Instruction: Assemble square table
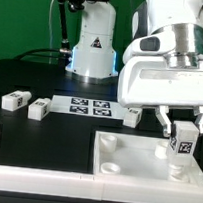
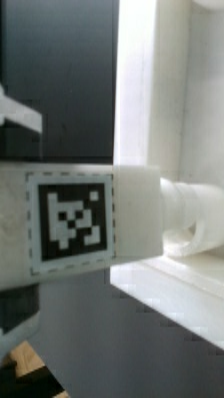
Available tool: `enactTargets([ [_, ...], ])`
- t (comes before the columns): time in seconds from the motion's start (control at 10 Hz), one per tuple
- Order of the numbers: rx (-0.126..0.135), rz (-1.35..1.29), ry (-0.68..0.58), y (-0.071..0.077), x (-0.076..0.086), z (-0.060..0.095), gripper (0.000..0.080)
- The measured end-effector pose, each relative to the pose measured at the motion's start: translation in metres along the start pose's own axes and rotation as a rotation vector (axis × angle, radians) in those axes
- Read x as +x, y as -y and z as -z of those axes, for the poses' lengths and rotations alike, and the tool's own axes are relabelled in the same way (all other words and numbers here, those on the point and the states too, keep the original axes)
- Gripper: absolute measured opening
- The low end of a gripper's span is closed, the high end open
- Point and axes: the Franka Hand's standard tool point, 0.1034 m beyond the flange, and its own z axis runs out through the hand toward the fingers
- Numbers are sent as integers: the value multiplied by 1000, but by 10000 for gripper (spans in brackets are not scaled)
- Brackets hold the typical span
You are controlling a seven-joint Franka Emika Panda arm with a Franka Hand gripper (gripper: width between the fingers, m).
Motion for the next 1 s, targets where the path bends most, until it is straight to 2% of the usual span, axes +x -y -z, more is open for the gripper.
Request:
enactTargets([
  [0.4, 9, 4, -3, 7, 0, -4, 291],
  [0.8, 10, 4, 5, 8, -5, -7, 291],
  [1.0, 10, 4, 6, 8, -5, -7, 320],
])
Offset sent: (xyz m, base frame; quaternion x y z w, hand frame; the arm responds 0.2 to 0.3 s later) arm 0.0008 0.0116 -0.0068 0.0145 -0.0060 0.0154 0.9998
